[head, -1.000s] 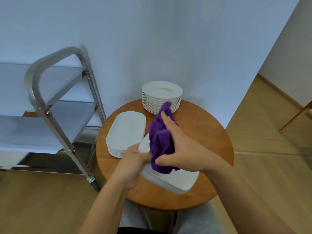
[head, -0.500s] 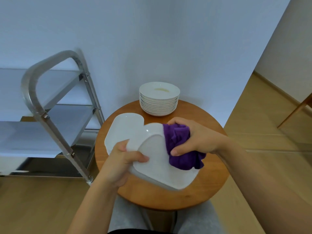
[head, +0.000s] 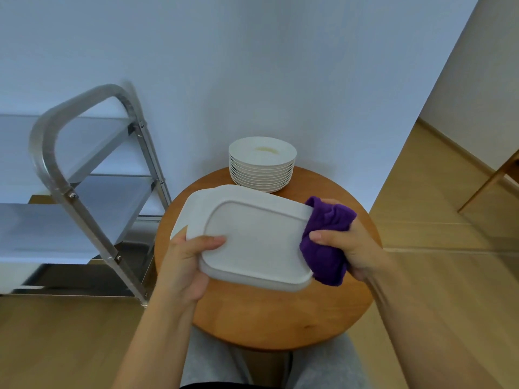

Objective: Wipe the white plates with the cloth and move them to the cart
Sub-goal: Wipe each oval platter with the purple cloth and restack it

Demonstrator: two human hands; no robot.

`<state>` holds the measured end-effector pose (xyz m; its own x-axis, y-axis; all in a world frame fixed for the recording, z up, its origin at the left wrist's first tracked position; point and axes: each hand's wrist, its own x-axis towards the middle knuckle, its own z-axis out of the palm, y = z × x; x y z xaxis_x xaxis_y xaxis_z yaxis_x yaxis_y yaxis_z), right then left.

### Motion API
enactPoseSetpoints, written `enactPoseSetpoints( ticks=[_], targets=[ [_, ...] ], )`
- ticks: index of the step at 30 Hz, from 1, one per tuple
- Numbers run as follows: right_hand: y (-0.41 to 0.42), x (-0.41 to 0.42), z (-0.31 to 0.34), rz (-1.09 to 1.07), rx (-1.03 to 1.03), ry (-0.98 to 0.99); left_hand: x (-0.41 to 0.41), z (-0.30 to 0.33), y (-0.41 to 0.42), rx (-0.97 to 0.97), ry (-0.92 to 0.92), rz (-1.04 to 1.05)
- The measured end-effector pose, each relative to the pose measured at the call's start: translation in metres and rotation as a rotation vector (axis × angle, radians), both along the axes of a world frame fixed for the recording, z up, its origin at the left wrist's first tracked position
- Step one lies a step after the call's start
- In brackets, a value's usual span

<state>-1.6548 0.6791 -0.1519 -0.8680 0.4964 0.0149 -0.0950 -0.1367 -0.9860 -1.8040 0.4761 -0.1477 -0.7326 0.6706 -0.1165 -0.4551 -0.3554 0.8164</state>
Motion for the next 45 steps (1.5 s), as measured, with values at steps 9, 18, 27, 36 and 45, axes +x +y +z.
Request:
enactPoseSetpoints(
  ticks=[9,18,27,36,45],
  targets=[
    [-0.040,-0.002,-0.022,-0.370,-0.374,0.159,0.022,-0.016,0.010,0.041,-0.200,0.191],
    [-0.074,-0.008,-0.034,-0.601,-0.618,0.268,0.052,-0.031,0.038,0.180,-0.364,0.305],
    [-0.029,0.000,-0.006,-0.525,-0.533,0.118,0.032,-0.041,0.016,0.038,-0.258,-0.142],
    [-0.028,-0.015,0.010,-0.318,-0.424,-0.026,0.011,-0.019,0.039,-0.138,-0.148,-0.459],
    [-0.071,-0.006,-0.029,-0.366,-0.362,0.023,0.013,-0.021,0.042,0.069,-0.162,-0.122]
  ],
)
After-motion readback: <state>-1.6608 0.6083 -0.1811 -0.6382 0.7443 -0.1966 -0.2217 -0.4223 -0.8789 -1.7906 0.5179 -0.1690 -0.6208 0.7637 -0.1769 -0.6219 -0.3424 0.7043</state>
